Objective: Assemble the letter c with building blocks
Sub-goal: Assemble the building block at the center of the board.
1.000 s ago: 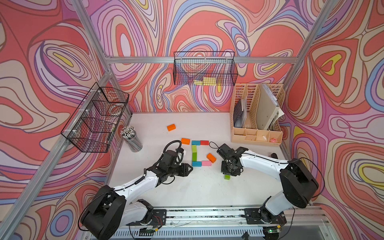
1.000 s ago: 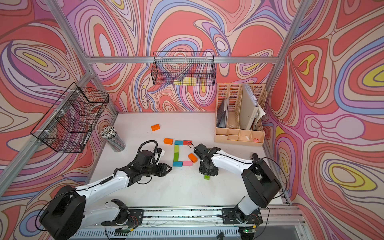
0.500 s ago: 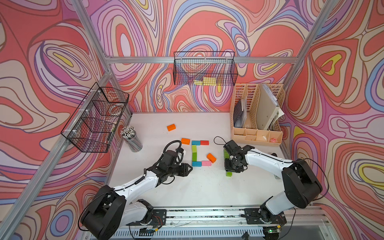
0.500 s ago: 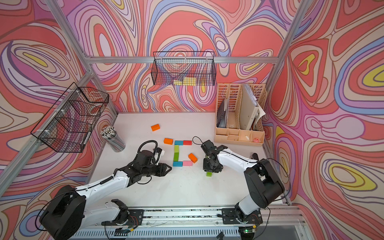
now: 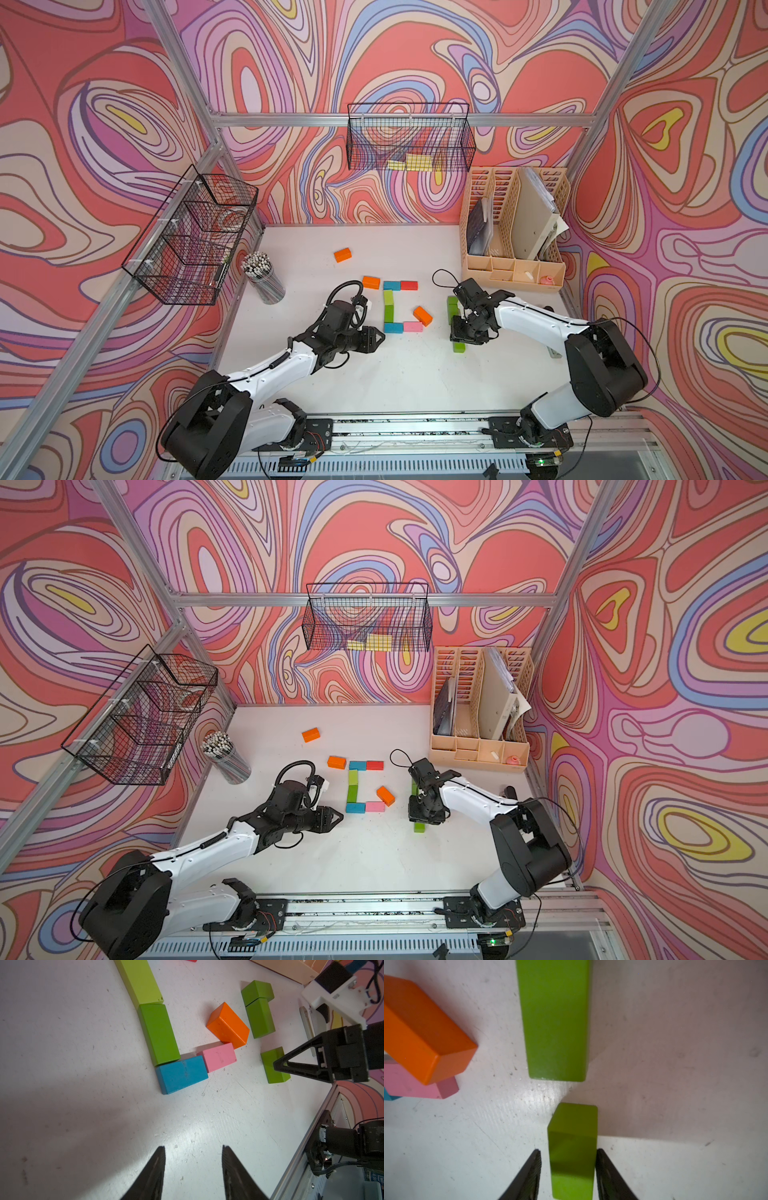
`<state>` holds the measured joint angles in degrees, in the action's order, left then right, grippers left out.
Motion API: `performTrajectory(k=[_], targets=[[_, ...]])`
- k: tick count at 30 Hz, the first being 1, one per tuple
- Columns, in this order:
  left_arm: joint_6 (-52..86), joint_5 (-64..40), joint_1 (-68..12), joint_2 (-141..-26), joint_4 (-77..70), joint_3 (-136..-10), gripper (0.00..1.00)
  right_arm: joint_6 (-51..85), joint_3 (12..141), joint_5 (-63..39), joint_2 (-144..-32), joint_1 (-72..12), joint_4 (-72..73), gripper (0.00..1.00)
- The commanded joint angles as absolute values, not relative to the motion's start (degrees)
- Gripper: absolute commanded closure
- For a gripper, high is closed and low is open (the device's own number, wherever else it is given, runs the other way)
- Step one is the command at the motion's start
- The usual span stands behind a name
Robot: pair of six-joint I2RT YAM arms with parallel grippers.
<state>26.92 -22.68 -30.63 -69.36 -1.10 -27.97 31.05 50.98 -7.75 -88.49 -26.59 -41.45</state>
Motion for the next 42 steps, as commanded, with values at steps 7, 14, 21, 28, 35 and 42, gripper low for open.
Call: performTrajectory(k=[7,14,21,28,35,42], targets=[[25.66,-22.0,-30.23,-69.01,-0.2,-27.95,0.53,33.78,49.22,-8.1,-88.13,-27.08,-41.12,0.55],[25.66,-21.97,-30.21,-68.74,-0.06,-27.86,0.53,36.4,49.83,-4.46,-88.67,-29.0,-42.24,0.53],[25.49,-21.92,-30.17,-68.55,-0.05,-27.86,0.53,36.71,50.47,-3.32,-88.97,-29.22,-42.92,0.65],[25.42,-22.06,-30.15,-68.91,-0.09,-27.84,0.53,32.47,52.78,-2.03,-90.6,-29.18,-44.18,0.68],[25.23,-21.97,-30.15,-68.18,-0.21,-27.73,0.53,30.22,55.14,-0.83,-92.19,-29.19,-44.85,0.66],[25.22,-21.88,-30.15,-68.05,-0.12,-27.76,0.53,30.32,55.99,-0.48,-93.22,-29.19,-44.75,0.65]])
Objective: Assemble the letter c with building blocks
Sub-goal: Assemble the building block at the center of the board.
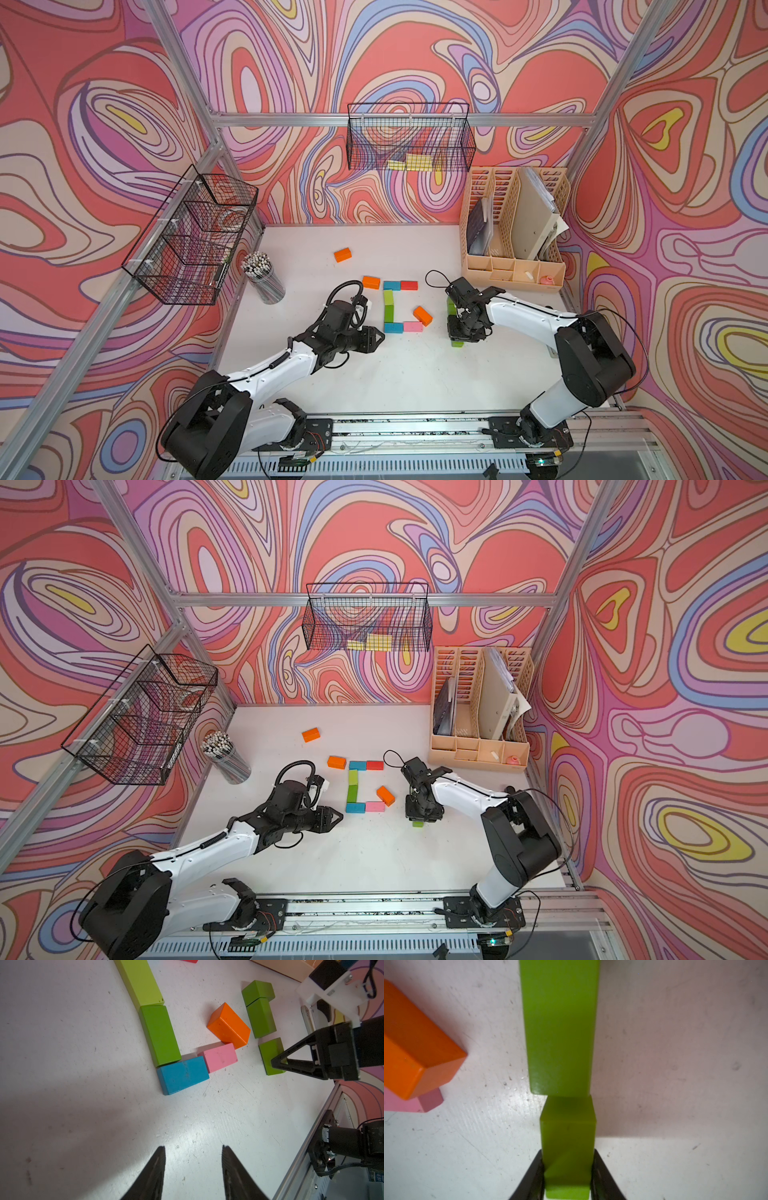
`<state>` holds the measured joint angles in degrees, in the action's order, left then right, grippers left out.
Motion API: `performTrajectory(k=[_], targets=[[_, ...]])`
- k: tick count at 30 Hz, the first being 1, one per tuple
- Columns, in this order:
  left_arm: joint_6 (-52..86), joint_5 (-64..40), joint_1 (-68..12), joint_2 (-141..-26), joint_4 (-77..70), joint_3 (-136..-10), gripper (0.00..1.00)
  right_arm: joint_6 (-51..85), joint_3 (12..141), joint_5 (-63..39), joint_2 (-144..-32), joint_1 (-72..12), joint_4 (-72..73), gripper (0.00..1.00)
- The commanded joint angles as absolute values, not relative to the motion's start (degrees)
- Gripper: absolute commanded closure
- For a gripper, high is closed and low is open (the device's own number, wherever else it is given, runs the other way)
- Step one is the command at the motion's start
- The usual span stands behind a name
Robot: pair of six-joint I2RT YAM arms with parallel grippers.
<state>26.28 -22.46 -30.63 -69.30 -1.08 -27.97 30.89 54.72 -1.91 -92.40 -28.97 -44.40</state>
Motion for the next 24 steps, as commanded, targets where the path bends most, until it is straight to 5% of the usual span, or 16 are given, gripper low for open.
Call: performTrajectory(k=[1,10,15,24], targets=[[25.15,-21.87,-30.22,-68.07,-0.15,-27.76,0.53,30.31,56.14,-0.39,-93.38,-29.22,-44.78,0.65],[25.17,-22.03,-30.16,-67.85,-0.25,-27.66,0.53,30.35,56.4,0.1,-93.52,-29.21,-44.81,0.62],[25.1,-21.95,-30.17,-67.73,-0.13,-27.53,0.53,30.6,56.55,0.39,-93.06,-29.18,-45.27,0.49],[25.2,-21.9,-30.15,-67.62,-0.17,-27.51,0.53,33.38,53.91,-2.55,-89.74,-29.33,-44.66,0.53]])
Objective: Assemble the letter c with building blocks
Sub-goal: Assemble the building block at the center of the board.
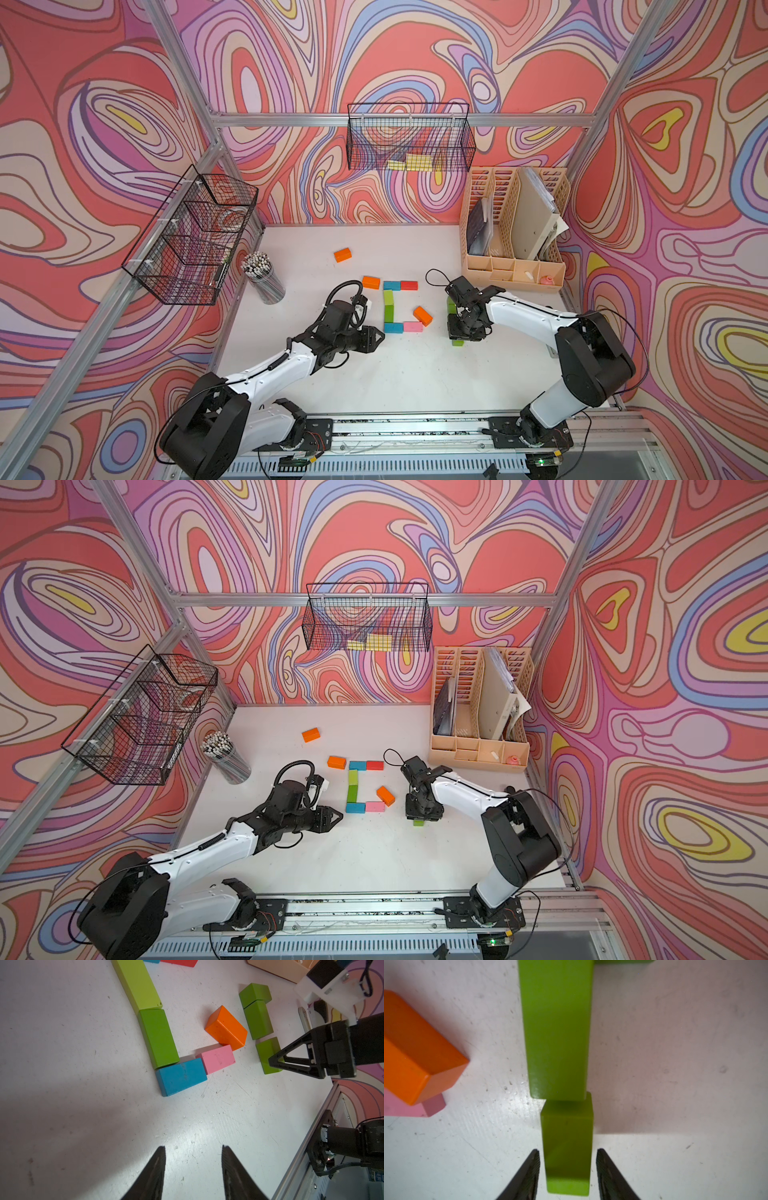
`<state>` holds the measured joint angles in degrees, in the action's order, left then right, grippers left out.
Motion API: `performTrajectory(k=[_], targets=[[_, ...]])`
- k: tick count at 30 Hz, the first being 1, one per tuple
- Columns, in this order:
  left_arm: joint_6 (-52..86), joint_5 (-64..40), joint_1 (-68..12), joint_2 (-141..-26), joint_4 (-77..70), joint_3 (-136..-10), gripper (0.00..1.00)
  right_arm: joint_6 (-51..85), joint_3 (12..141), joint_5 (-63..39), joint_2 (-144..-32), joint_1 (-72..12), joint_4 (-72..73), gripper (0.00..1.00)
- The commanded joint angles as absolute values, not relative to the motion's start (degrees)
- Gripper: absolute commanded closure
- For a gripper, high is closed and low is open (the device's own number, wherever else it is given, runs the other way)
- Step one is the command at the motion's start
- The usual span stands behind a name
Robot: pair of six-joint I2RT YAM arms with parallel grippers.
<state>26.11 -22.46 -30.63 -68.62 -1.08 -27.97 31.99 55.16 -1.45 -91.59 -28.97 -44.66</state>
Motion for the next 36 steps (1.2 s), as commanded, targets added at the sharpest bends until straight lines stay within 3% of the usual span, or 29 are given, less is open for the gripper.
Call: performTrajectory(k=[1,8,13,36], targets=[[25.25,-21.98,-30.16,-67.62,-0.19,-27.51,0.53,33.46,53.55,-2.65,-89.65,-29.29,-44.56,0.53],[25.23,-21.96,-30.17,-67.55,-0.09,-27.51,0.53,33.77,52.17,-3.17,-89.91,-29.22,-43.78,0.54],[25.3,-21.95,-30.15,-67.65,-0.21,-27.51,0.53,33.28,52.12,-2.87,-89.99,-29.22,-44.13,0.61],[25.15,-21.8,-30.2,-67.6,-0.04,-27.51,0.53,31.84,54.88,-3.13,-91.72,-29.36,-43.86,0.62]])
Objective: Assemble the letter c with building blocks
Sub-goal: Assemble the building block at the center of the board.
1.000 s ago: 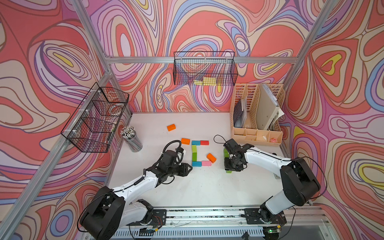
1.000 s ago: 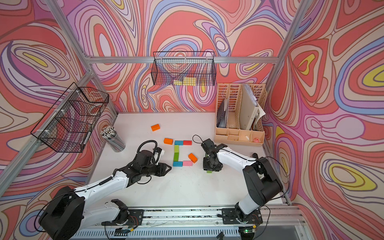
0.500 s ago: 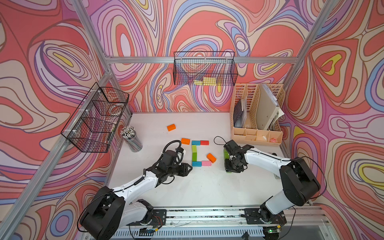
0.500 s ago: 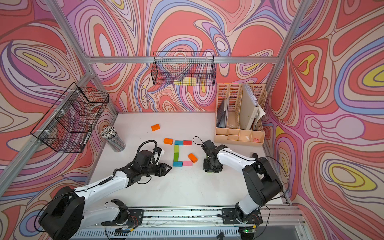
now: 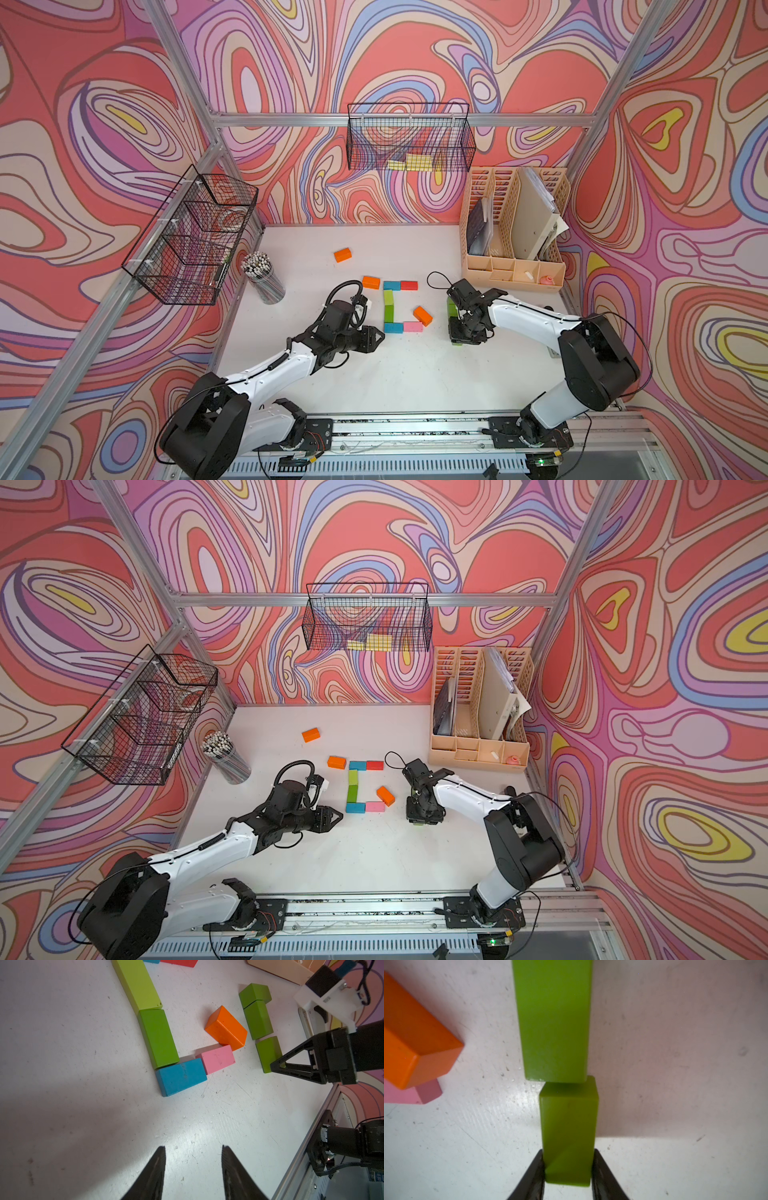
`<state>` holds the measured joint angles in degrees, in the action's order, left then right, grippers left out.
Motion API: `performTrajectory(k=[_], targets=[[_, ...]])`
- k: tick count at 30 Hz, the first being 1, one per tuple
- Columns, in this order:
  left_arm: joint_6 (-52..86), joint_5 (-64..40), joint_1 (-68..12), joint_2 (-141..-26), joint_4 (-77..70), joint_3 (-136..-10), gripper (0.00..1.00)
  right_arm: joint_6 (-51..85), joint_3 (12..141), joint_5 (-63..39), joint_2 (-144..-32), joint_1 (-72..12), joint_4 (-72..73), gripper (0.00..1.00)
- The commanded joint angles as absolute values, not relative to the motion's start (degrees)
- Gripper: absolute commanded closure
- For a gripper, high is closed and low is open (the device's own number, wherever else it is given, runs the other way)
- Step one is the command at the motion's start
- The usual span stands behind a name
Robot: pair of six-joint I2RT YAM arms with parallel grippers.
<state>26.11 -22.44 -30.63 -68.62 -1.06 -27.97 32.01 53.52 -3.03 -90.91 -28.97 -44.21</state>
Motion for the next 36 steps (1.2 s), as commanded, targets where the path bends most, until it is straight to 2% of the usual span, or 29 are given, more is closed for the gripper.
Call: performTrajectory(k=[1,23,36], targets=[[25.17,-21.75,-30.15,-67.57,-0.04,-27.51,0.53,31.88,54.93,-3.15,-91.68,-29.31,-43.84,0.62],[25.1,-21.57,-30.15,-67.74,-0.08,-27.53,0.53,31.84,55.99,-2.49,-93.08,-29.44,-43.97,0.64],[25.05,-21.52,-30.15,-67.48,0.09,-27.51,0.53,32.26,56.47,-0.67,-91.03,-29.49,-45.13,0.53]])
